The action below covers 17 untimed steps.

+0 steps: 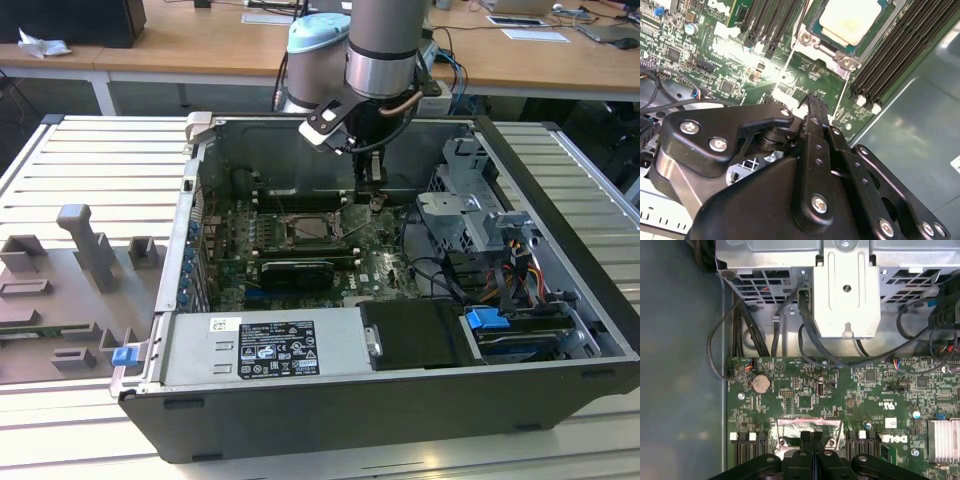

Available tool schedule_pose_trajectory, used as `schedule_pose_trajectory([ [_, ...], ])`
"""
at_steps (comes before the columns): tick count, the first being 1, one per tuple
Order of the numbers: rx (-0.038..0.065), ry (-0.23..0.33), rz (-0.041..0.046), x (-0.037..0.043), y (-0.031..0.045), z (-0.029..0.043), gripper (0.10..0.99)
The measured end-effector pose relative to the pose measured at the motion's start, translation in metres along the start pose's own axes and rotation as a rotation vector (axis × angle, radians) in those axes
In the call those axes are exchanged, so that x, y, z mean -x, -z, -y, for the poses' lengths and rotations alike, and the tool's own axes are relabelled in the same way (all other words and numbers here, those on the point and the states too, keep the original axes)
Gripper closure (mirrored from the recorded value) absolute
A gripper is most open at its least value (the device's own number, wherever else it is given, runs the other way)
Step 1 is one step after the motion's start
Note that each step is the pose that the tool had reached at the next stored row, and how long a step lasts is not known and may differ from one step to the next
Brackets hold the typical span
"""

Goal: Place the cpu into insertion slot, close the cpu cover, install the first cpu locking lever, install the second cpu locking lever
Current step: 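Close the cpu cover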

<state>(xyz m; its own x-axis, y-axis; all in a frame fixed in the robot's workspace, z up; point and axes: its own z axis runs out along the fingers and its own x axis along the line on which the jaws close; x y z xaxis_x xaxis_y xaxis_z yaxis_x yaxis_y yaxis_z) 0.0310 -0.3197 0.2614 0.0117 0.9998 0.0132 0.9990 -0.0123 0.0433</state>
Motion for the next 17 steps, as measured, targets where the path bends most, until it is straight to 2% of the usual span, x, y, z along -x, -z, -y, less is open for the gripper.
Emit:
schedule_pose_trajectory([
  [4, 0.000, 0.000, 0.0000, -0.0001, -0.0006, -0.0065, 0.980],
  [12, -0.001, 0.001, 0.0000, -0.0010, -0.0048, -0.0288, 0.980],
  [17, -0.002, 0.004, -0.0001, -0.0011, -0.0082, -0.0342, 0.980],
])
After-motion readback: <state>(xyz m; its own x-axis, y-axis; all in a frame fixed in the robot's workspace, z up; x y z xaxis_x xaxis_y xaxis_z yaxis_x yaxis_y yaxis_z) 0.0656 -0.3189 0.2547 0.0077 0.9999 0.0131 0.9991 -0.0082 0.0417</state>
